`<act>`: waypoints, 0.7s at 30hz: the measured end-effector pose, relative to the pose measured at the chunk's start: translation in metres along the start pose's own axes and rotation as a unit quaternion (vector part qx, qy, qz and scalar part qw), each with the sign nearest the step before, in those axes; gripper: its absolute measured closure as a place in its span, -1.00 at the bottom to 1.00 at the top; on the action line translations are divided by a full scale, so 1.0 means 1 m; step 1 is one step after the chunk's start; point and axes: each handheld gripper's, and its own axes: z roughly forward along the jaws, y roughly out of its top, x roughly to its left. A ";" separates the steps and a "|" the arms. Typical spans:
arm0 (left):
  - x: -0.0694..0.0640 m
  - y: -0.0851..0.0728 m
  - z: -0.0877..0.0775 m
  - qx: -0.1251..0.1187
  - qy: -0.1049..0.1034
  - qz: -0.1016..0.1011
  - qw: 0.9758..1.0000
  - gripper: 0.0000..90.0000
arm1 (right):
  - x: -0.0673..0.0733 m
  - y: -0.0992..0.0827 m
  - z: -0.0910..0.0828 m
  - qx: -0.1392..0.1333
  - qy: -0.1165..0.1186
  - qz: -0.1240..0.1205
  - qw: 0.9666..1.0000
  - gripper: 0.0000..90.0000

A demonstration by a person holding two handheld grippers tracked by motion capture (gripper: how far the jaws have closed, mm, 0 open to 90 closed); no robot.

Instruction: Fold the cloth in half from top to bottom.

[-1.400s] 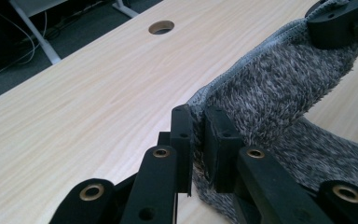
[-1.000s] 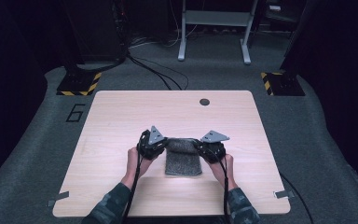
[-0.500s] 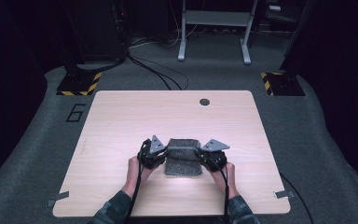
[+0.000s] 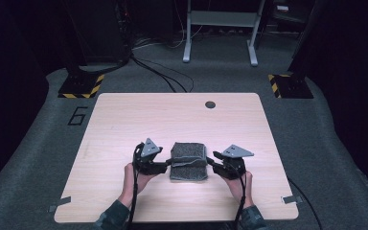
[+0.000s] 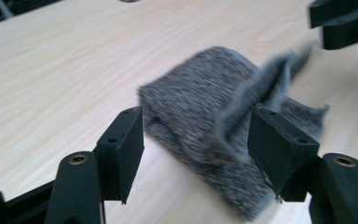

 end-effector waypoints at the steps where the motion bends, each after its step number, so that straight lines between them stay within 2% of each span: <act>1: 0.004 0.002 0.002 0.006 0.005 -0.001 1.000 -0.25 | -0.001 0.002 0.001 0.000 0.000 0.002 1.000 0.22; 4: 0.009 0.004 0.014 0.025 0.015 -0.003 1.000 -0.29 | -0.003 0.010 0.009 0.012 -0.001 0.008 1.000 0.09; 7: 0.005 0.001 0.026 0.067 0.003 0.007 0.998 -0.36 | 0.000 0.011 0.024 0.047 0.003 0.012 0.999 -0.08; 9: 0.000 -0.004 0.031 0.081 0.001 0.016 0.997 -0.38 | 0.004 0.006 0.034 0.077 0.000 0.009 0.997 -0.17; 13: -0.008 -0.018 0.036 0.109 0.001 0.026 0.994 -0.41 | 0.010 -0.011 0.042 0.113 -0.002 0.006 0.994 -0.30; 15: -0.010 -0.023 0.037 0.117 0.005 0.025 0.993 -0.41 | 0.012 -0.017 0.042 0.129 -0.010 0.001 0.992 -0.31; 19: -0.013 -0.031 0.038 0.124 0.010 0.026 0.992 -0.42 | 0.013 -0.026 0.040 0.136 -0.016 0.008 0.991 -0.35; 21: -0.015 -0.034 0.037 0.123 0.007 0.023 0.992 -0.42 | 0.011 -0.029 0.039 0.136 -0.016 0.003 0.991 -0.35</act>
